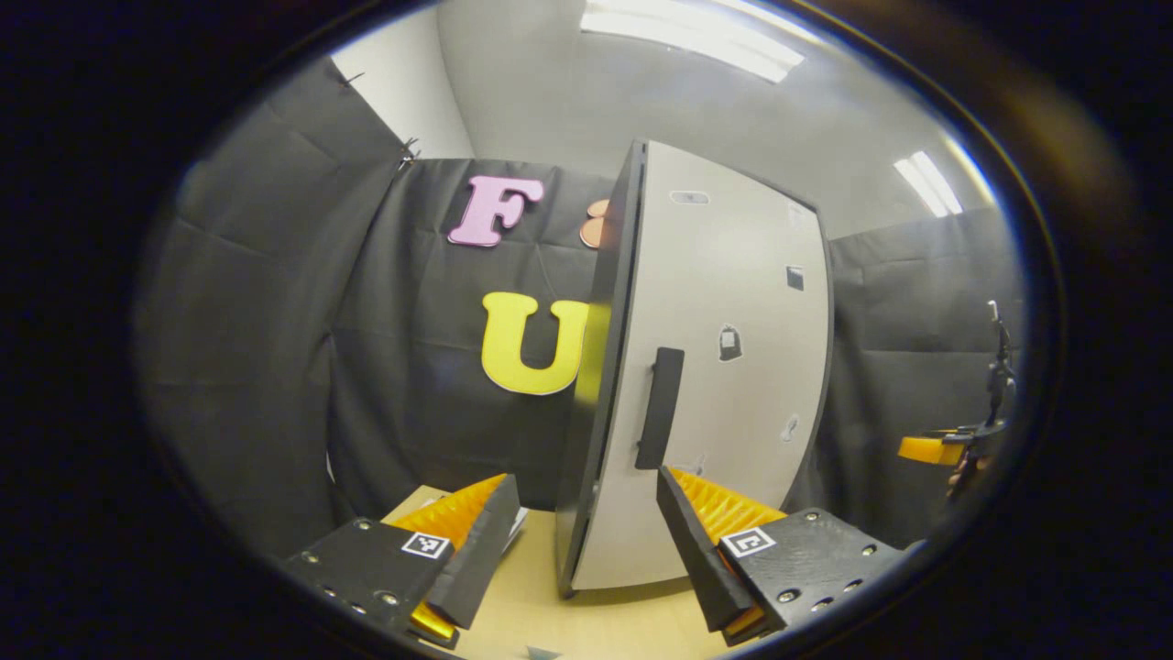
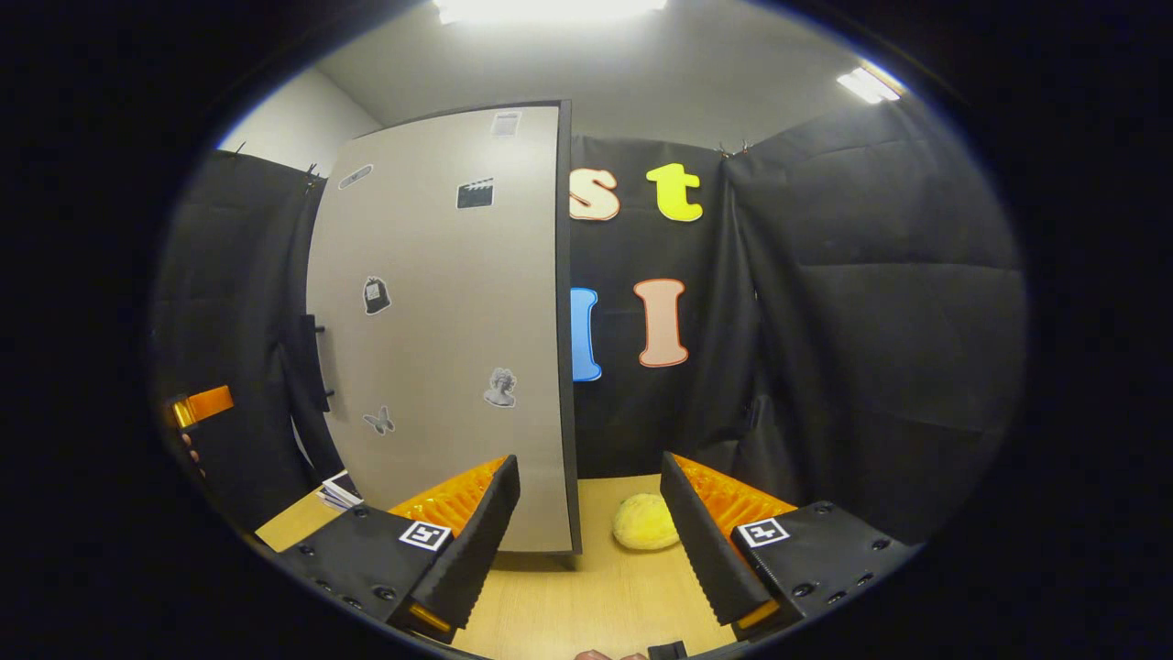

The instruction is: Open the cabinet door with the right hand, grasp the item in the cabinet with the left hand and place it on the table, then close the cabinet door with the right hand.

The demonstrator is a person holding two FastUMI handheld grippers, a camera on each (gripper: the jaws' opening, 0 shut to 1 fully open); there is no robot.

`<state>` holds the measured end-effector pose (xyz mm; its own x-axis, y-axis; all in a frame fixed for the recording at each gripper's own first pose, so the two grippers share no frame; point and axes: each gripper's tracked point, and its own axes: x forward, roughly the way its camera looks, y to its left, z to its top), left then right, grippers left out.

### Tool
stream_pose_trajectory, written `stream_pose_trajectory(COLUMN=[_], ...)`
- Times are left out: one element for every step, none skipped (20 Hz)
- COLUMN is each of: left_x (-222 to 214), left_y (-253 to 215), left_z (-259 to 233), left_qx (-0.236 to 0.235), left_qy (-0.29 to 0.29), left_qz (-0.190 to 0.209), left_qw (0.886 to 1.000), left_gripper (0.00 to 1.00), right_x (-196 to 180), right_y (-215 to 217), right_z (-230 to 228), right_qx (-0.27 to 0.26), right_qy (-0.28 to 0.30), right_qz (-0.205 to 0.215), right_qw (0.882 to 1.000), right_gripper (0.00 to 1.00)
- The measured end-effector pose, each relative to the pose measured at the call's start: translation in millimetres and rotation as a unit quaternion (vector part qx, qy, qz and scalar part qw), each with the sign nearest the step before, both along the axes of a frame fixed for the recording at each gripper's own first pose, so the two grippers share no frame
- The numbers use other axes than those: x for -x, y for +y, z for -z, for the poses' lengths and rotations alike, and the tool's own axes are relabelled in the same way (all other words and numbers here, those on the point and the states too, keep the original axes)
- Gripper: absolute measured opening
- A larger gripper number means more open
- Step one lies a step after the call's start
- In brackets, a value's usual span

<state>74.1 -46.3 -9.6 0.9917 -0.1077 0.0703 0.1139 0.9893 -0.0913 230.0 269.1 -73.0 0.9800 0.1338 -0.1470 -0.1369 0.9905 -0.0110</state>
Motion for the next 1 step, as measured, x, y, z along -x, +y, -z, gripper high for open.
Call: stream_pose_trajectory(left_x=[-0.1], left_y=[-11.0], left_z=[-2.0], left_qx=[0.004], left_qy=[-0.002], left_qz=[0.009], left_qw=[1.0], left_gripper=[0.92], right_x=[-5.6], right_y=[-0.2], right_z=[1.5], right_qx=[-0.002], right_qy=[0.002], right_qz=[-0.008], right_qw=[1.0], right_gripper=[0.97])
